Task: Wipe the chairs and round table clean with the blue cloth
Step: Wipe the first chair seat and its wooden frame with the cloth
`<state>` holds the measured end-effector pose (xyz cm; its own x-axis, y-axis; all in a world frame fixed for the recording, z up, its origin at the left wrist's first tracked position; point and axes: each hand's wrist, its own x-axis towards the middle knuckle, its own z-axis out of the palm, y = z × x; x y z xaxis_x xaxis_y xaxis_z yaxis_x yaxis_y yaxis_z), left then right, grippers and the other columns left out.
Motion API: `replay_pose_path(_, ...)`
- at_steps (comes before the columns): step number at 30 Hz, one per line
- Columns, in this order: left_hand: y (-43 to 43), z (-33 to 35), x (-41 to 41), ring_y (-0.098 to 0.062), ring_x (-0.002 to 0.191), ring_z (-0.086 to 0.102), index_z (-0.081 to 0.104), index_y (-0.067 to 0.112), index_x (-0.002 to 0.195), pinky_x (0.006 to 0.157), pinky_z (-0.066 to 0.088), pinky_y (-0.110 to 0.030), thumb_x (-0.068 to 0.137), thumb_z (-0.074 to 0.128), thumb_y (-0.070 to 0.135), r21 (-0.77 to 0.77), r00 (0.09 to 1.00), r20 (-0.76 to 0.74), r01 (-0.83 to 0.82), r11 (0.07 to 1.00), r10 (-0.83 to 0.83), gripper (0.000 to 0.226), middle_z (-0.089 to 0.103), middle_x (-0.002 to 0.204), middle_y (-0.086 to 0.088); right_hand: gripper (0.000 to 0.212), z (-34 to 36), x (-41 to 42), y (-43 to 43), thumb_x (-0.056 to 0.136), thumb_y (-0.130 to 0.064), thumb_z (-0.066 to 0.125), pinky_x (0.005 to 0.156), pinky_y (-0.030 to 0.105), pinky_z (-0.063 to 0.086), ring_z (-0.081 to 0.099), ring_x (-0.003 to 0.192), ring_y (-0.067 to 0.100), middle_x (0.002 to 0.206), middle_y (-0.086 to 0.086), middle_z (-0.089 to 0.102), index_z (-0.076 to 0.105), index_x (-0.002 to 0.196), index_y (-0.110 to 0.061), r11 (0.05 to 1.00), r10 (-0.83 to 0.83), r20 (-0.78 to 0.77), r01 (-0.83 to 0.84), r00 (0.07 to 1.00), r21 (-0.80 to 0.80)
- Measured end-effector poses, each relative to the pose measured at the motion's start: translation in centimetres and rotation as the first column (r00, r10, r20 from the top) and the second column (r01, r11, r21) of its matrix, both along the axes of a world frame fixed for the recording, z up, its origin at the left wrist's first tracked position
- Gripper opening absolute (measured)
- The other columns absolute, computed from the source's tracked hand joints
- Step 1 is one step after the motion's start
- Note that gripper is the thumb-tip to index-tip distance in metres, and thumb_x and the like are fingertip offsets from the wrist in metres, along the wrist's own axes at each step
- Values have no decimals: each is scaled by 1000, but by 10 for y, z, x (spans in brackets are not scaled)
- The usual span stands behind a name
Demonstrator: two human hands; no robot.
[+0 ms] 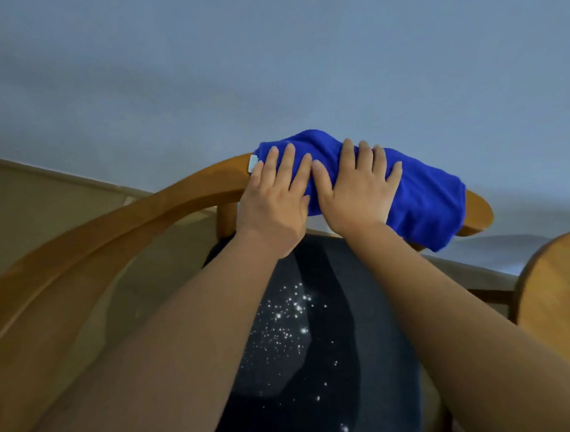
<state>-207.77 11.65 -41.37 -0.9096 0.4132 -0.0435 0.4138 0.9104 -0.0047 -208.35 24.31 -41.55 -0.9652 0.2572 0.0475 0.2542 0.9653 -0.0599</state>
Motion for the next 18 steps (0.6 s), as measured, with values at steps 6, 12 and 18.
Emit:
replay_pose_path(6, -80, 5, 8, -33, 143, 3, -12, 11, 147, 116, 5, -44, 101, 19, 34, -126, 966, 55, -243, 962, 251, 60, -3, 157, -14, 70, 1, -18, -91, 93, -62, 16, 112, 54, 5, 9, 143, 29, 154, 10, 20, 16, 148, -19, 980, 197, 61, -197, 979, -12)
replay_pose_path(12, -126, 26, 36, -40, 141, 9, -12, -1, 144, 114, 3, -47, 98, 23, 26, -402, 936, 53, -300, 865, 349, 64, 6, 153, -23, 61, -6, 2, -173, 98, -52, 16, 113, 49, -7, -5, 145, 27, 157, 9, 5, 9, 149, -20, 963, 218, 59, -205, 974, -177)
replay_pose_path(18, -167, 48, 70, -41, 141, 11, -14, 2, 144, 114, 5, -50, 100, 22, 28, -441, 959, -3, -256, 860, 284, 63, 5, 153, -24, 69, 0, 38, -220, 96, -33, 47, 114, 38, -2, -9, 144, 25, 157, 13, -8, 8, 150, -15, 635, 41, -174, -160, 984, -756)
